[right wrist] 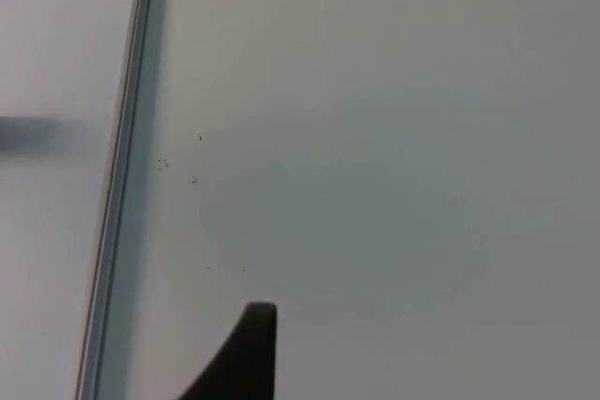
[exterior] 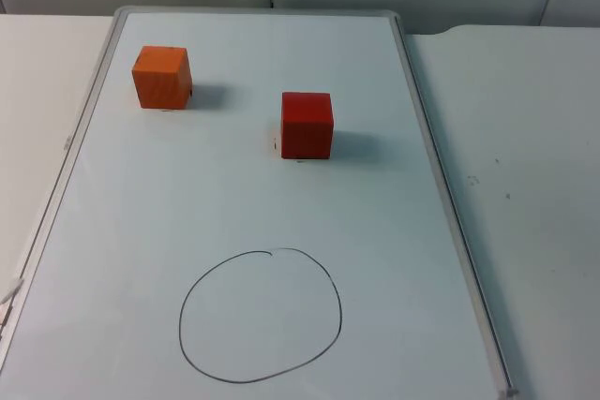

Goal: Pick up one cube with the left hand and another cube with the right hand. First place the cube in the right hand at the target position, then stack the cube in the left hand on top.

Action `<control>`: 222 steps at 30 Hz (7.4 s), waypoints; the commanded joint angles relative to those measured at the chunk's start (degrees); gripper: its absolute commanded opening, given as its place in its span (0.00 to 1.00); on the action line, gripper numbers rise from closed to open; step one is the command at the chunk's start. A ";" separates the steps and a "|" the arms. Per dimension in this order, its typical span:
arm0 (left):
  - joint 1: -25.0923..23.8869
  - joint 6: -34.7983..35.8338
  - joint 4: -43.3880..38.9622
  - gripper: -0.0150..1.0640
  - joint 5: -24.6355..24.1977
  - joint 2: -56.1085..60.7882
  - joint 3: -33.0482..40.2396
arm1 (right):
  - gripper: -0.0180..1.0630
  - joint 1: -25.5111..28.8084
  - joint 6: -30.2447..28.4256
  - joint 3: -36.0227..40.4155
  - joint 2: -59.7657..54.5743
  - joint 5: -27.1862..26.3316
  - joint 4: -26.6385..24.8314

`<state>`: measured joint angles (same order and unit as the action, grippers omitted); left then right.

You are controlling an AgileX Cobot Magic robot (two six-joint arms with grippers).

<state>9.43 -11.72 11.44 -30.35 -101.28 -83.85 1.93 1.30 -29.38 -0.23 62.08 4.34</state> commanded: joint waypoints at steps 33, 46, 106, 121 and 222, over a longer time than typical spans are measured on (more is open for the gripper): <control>1.01 2.09 8.62 0.99 2.22 -33.71 -17.53 | 0.99 0.34 0.16 0.27 0.23 -0.47 0.11; 1.01 1.58 8.50 0.72 2.83 -34.72 -17.53 | 0.99 0.34 0.16 0.27 0.23 -0.47 0.11; 1.01 18.56 -18.73 0.22 -10.65 81.85 46.43 | 0.99 0.24 -15.85 -6.20 -9.05 -3.98 -17.80; 1.01 18.56 -18.74 0.22 -10.21 81.85 47.33 | 0.98 -0.24 -31.83 -26.36 -50.53 -7.78 -37.82; 1.01 18.56 -19.54 0.22 -10.33 81.88 48.14 | 0.01 -41.39 -3.44 -72.71 -78.21 2.80 -0.37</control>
<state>10.02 6.37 -8.04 -41.55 -19.73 -35.91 -38.94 -1.80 -105.23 -81.82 66.13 4.14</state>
